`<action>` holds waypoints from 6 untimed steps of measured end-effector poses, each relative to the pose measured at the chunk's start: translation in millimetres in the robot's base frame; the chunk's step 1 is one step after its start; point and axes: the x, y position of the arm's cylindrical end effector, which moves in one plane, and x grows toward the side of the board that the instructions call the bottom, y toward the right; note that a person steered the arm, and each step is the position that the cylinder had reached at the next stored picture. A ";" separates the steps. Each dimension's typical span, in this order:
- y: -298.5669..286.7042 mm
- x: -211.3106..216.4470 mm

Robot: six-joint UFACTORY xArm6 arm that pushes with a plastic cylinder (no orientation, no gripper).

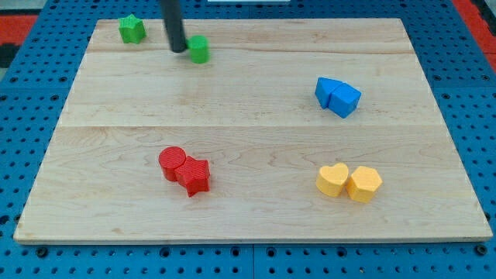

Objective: Move the blue triangle parallel to the green star

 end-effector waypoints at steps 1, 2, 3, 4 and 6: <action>68.4 15.0; 159.2 36.9; 262.9 63.8; 299.6 86.6; 248.1 124.4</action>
